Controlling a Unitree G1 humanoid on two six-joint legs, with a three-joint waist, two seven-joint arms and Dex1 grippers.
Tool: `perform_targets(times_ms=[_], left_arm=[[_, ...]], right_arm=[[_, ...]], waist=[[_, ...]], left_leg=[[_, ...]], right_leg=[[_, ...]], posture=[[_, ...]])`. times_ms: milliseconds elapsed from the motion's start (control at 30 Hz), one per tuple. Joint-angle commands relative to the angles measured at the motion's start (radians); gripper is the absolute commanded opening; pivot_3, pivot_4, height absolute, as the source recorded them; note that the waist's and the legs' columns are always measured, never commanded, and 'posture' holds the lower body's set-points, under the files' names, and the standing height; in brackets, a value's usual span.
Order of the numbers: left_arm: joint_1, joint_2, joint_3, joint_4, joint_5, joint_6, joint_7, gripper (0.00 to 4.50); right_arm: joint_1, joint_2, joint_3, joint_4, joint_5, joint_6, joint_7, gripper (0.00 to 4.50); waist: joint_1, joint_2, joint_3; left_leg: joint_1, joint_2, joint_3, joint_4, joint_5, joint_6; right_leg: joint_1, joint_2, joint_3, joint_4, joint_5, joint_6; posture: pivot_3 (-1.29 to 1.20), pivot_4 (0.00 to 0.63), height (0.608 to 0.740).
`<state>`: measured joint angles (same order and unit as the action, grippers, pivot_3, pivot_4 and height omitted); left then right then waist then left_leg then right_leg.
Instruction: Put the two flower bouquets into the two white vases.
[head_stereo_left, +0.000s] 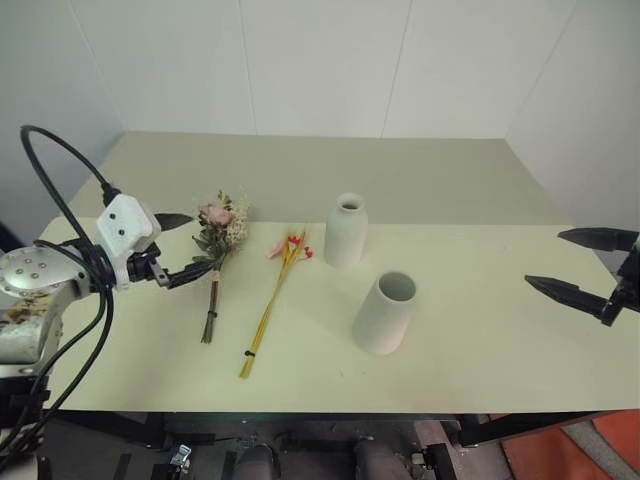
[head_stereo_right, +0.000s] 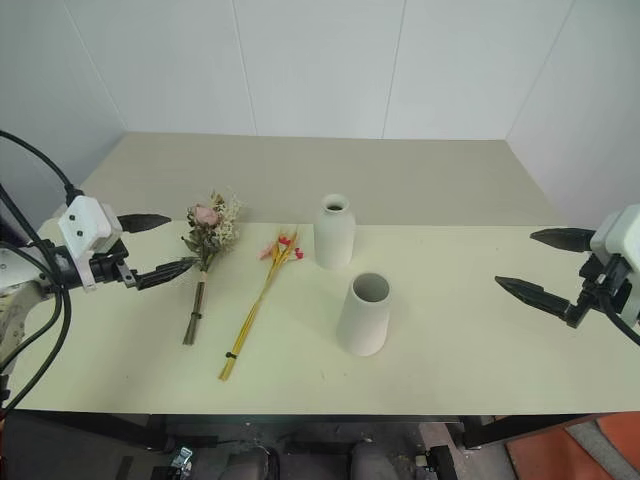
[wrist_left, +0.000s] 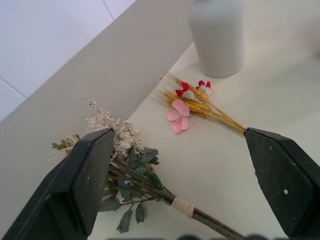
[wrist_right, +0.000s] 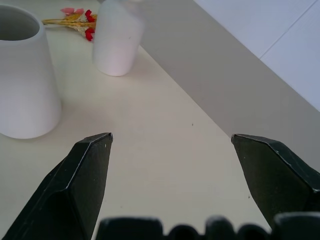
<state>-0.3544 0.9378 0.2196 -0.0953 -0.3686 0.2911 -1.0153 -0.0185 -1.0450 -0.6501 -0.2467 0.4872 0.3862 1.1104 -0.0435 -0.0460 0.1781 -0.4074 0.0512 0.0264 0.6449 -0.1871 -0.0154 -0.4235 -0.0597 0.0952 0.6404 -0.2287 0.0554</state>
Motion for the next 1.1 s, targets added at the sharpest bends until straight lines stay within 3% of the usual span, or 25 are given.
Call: perform_targets(times_ms=[33, 667, 800, 867, 967, 1100], left_arm=[[-0.027, 0.021, 0.018, -0.034, -0.009, 0.001, -0.003, 4.5], [-0.007, -0.012, 0.017, -0.096, 0.002, 0.042, 0.079, 4.5], [-0.032, -0.058, 0.011, -0.118, 0.071, 0.051, 0.215, 4.5], [-0.084, -0.097, 0.0, -0.135, 0.114, 0.141, 0.344, 4.5], [-0.194, -0.121, -0.008, -0.143, 0.049, 0.404, 0.406, 4.5], [-0.379, -0.113, -0.149, -0.062, 0.085, 0.799, 0.474, 4.5]], right_arm=[[0.004, 0.004, -0.059, -0.017, 0.021, -0.043, 0.017, 4.47], [-0.049, -0.025, 0.001, 0.025, 0.0, -0.05, 0.014, 4.47], [-0.052, -0.023, 0.005, 0.02, -0.004, -0.049, 0.01, 4.47], [-0.054, -0.025, 0.004, 0.015, -0.001, -0.044, 0.008, 4.47], [-0.064, -0.031, 0.011, -0.006, 0.005, -0.037, 0.006, 4.47], [-0.118, -0.047, 0.058, -0.049, 0.014, -0.016, -0.023, 4.47]], waist=[[0.0, 0.0, 0.0], [0.0, 0.0, 0.0], [0.0, 0.0, 0.0], [0.002, -0.001, 0.0], [0.004, -0.001, 0.0], [0.0, -0.001, 0.0]], left_leg=[[0.0, 0.0, 0.0, 0.0, 0.0, 0.0], [0.0, 0.0, 0.0, 0.0, 0.0, 0.0], [0.0, 0.0, 0.0, 0.0, 0.0, 0.0], [0.0, 0.0, 0.0, 0.0, 0.0, 0.0], [0.0, 0.0, -0.001, 0.001, 0.0, 0.0], [0.0, -0.001, -0.001, 0.0, 0.0, 0.0]], right_leg=[[0.0, 0.0, 0.0, 0.0, 0.0, 0.0], [0.0, 0.0, 0.0, 0.0, 0.0, 0.001], [0.0, 0.0, 0.0, 0.0, 0.0, 0.001], [0.0, 0.0, 0.0, 0.0, 0.001, 0.001], [0.001, 0.0, 0.0, 0.0, 0.001, 0.003], [0.001, 0.0, 0.0, 0.0, 0.001, 0.003]], posture=[[0.0, 0.15, 0.74], [0.0, 0.15, 0.74], [0.0, 0.15, 0.74], [0.0, 0.15, 0.74], [0.0, 0.15, 0.74], [0.0, 0.15, 0.74]])
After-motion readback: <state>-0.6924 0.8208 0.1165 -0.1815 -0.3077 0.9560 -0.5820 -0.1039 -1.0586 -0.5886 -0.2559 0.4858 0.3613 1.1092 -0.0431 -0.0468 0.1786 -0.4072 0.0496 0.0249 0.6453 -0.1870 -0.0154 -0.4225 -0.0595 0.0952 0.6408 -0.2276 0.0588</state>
